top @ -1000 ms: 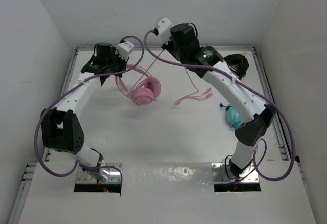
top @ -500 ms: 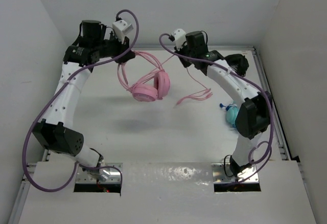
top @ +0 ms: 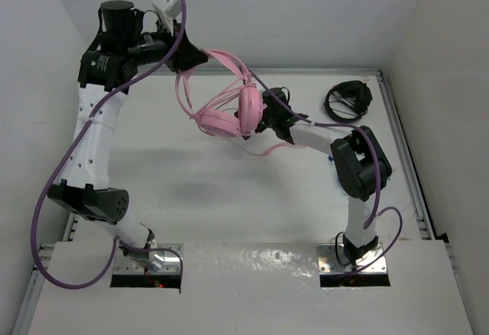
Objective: Wrap the headphones
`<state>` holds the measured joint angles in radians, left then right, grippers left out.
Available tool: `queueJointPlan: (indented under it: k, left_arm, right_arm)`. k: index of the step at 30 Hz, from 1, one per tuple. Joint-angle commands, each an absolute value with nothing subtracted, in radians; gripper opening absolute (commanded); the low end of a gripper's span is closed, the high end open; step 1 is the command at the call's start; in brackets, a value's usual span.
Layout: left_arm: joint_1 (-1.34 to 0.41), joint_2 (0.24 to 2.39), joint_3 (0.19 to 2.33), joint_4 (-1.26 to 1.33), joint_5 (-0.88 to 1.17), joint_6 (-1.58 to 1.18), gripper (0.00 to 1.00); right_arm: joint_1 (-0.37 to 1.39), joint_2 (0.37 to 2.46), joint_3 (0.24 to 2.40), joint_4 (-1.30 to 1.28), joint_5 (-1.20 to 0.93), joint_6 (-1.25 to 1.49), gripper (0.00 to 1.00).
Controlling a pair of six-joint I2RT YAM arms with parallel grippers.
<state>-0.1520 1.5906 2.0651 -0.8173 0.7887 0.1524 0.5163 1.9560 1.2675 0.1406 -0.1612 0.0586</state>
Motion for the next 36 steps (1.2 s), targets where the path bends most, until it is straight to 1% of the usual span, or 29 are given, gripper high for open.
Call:
queueJointPlan:
  k: [1, 4, 7, 10, 14, 17, 20, 21, 23, 26, 28, 30, 32, 33, 34, 35, 36]
  left_arm:
    - [-0.127, 1.597, 2.178, -0.749, 0.847, 0.037, 0.00]
    - [-0.100, 1.621, 2.227, -0.735, 0.870, 0.008, 0.00]
    - [-0.080, 1.638, 2.256, -0.712, 0.874, -0.038, 0.00]
    - [-0.046, 1.643, 2.258, -0.690, 0.885, -0.063, 0.00]
    - [-0.003, 1.651, 2.255, -0.670, 0.897, -0.086, 0.00]
    - [0.000, 1.657, 2.250, -0.647, 0.911, -0.106, 0.00]
    - [0.000, 1.664, 2.250, -0.634, 0.930, -0.123, 0.00]
    - [0.000, 1.667, 2.250, -0.624, 0.933, -0.133, 0.00]
    - [0.000, 1.669, 2.252, -0.618, 0.939, -0.144, 0.00]
    - [0.028, 1.667, 2.255, -0.611, 0.937, -0.152, 0.00]
    - [0.035, 1.666, 2.258, -0.609, 0.940, -0.155, 0.00]
    - [0.043, 1.669, 2.260, -0.606, 0.943, -0.169, 0.00]
    - [0.052, 1.674, 2.257, -0.583, 0.975, -0.215, 0.00]
    - [0.064, 1.678, 2.253, -0.568, 0.991, -0.234, 0.00]
    - [0.071, 1.680, 2.250, -0.554, 1.009, -0.274, 0.00]
    - [0.077, 1.680, 2.246, -0.529, 1.014, -0.287, 0.00]
    - [0.089, 1.681, 2.246, -0.520, 1.014, -0.299, 0.00]
  right_arm:
    - [0.520, 1.945, 1.261, 0.253, -0.098, 0.066, 0.99]
    - [0.520, 1.956, 1.250, 0.245, -0.141, 0.095, 0.99]
    - [0.534, 1.944, 1.212, 0.233, -0.227, 0.115, 0.99]
    - [0.545, 1.869, 1.096, 0.238, -0.261, 0.072, 0.99]
    - [0.535, 1.763, 1.019, 0.128, -0.319, -0.032, 0.90]
    - [0.532, 1.715, 1.000, 0.016, -0.351, -0.122, 0.90]
    - [0.534, 1.735, 1.006, -0.015, -0.377, -0.162, 0.88]
    - [0.535, 1.750, 1.031, -0.046, -0.388, -0.172, 0.83]
    - [0.538, 1.811, 1.093, -0.127, -0.420, -0.182, 0.80]
    - [0.543, 1.850, 1.109, -0.121, -0.449, -0.192, 0.81]
    - [0.543, 1.850, 1.088, -0.066, -0.430, -0.172, 0.82]
    - [0.549, 1.867, 1.069, 0.003, -0.381, -0.124, 0.82]
    - [0.564, 1.900, 1.078, 0.052, -0.348, -0.074, 0.76]
    - [0.569, 1.908, 1.078, 0.061, -0.309, -0.060, 0.71]
    - [0.572, 1.917, 1.078, 0.075, -0.292, -0.046, 0.59]
    - [0.577, 1.930, 1.077, 0.080, -0.284, -0.022, 0.52]
    - [0.578, 1.934, 1.077, 0.083, -0.279, -0.009, 0.43]
